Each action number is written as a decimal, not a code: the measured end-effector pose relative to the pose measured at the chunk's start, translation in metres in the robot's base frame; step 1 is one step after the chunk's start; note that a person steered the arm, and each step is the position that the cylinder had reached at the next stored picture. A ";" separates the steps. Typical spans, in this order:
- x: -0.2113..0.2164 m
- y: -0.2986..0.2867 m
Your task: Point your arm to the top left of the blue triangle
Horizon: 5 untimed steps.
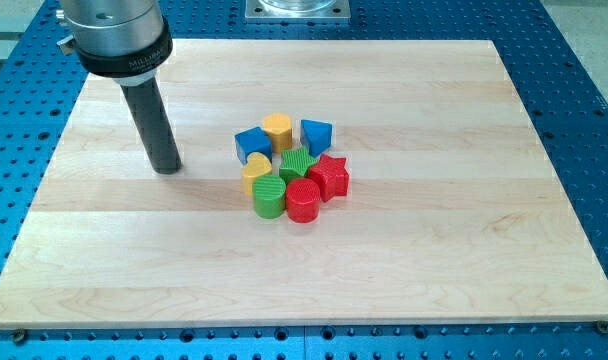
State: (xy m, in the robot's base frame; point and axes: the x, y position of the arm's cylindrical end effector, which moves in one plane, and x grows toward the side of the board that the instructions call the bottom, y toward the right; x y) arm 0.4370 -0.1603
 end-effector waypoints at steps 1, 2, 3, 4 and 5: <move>0.000 0.000; -0.004 0.002; 0.012 0.000; 0.071 -0.001; 0.094 -0.001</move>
State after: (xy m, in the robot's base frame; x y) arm 0.5305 -0.1617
